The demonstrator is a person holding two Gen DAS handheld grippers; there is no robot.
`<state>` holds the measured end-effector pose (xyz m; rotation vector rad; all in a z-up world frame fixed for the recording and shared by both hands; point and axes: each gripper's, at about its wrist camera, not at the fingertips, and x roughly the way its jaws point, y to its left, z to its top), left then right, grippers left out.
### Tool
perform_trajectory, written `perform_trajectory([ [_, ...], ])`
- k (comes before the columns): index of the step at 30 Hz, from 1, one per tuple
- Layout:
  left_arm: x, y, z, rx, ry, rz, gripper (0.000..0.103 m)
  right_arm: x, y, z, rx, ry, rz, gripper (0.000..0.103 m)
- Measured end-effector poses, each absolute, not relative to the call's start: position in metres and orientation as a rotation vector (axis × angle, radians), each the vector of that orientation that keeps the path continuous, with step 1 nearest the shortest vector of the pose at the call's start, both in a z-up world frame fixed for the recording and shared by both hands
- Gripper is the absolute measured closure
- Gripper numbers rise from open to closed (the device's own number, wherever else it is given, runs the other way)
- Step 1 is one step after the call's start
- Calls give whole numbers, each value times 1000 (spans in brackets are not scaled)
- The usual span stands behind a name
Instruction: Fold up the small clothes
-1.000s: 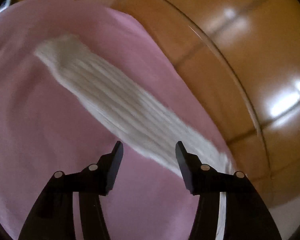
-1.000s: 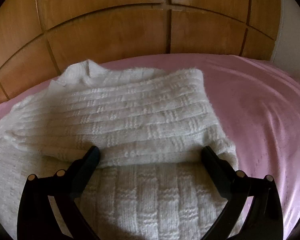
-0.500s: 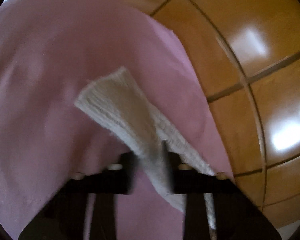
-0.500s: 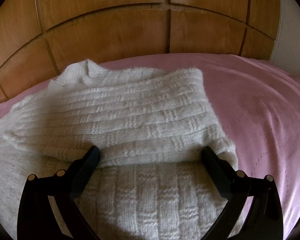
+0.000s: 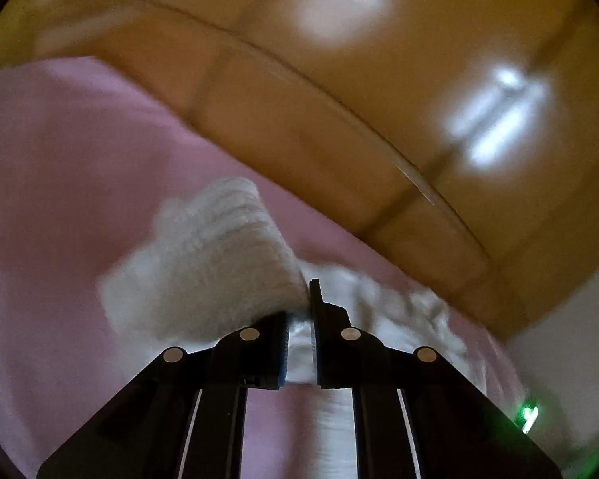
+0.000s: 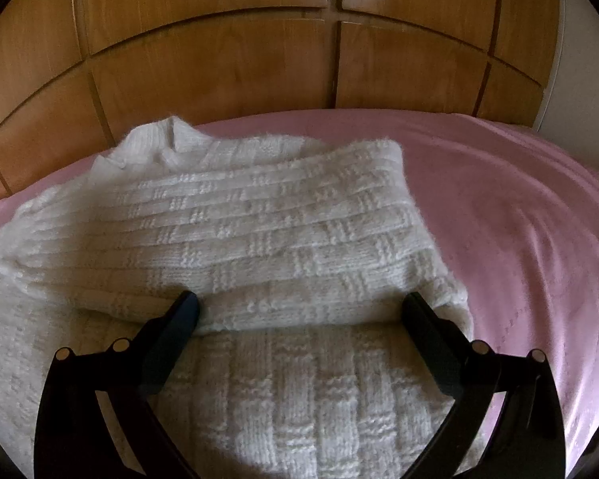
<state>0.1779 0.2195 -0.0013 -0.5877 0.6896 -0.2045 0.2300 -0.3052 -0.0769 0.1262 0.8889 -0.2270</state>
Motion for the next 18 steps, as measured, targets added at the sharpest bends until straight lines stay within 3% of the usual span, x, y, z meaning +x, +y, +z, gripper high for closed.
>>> perform_trajectory([
  [6,177,103,-19,-444,791,-372,95,229,-309,-77,141,885,-221,2],
  [10,158,72,-29,-380,827,-410,60,226,-311,-76,155,882,-217,2],
  [18,117,95,-41,-380,793,-362,60,221,-313,-72,168,884,-216,2],
])
